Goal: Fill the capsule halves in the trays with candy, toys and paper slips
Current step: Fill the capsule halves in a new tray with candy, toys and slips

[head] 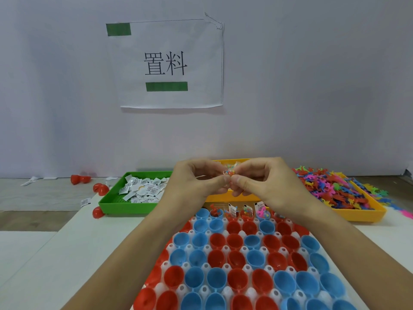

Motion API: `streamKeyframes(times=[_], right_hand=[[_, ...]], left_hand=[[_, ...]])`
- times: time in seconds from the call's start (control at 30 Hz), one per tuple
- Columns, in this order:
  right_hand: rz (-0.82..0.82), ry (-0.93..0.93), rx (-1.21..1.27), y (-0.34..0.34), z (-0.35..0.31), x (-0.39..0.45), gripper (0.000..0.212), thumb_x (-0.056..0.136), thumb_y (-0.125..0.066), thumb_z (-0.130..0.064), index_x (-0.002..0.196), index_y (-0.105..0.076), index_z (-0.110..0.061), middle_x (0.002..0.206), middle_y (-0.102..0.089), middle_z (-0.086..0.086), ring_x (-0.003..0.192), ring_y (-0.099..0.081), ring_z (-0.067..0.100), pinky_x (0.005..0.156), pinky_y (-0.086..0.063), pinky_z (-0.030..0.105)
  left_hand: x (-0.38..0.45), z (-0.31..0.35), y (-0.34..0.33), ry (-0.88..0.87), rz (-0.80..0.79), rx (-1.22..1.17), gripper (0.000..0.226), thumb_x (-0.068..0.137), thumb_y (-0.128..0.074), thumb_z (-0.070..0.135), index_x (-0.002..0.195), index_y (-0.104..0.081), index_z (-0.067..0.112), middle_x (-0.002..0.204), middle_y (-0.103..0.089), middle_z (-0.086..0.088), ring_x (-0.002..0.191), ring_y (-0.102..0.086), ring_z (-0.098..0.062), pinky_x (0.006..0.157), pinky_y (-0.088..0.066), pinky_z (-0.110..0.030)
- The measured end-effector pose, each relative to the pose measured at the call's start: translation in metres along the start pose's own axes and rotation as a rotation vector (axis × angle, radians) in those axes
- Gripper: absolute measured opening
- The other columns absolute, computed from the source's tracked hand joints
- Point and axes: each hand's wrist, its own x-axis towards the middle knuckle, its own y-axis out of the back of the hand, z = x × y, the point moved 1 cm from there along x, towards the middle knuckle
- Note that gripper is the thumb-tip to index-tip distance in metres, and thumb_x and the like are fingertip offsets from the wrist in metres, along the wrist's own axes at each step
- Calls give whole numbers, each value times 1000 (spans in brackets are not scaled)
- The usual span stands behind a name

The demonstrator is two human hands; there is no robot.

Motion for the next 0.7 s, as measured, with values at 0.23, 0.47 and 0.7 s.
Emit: streamKeyframes(times=[0.23, 0.47, 0.7], right_hand=[[10, -47, 27, -3, -6, -1, 13, 91, -70, -9, 102, -74, -6, 82, -78, 4, 76, -76, 15, 73, -61, 26], [53, -111, 11, -8, -12, -2, 6, 90, -70, -9, 92, -73, -5, 77, -77, 3, 71, -75, 14, 67, -61, 23], [63, -99, -12, -10, -15, -4, 9, 93, -67, -7, 97, -75, -7, 78, -78, -1, 73, -75, 9, 66, -60, 20]], left_hand=[[-1, 1, 1, 11, 81, 70, 9, 78, -80, 6, 83, -74, 8, 72, -74, -7, 69, -72, -15, 62, -56, -19], [-1, -1, -4, -2, 227, 208, 14, 71, -87, 15, 75, -74, 16, 67, -73, 0, 65, -70, -10, 62, -56, -19], [-3, 1, -6, -68, 245, 251, 11, 76, -82, 9, 72, -74, 16, 67, -72, 3, 63, -67, -6, 61, -54, -19]])
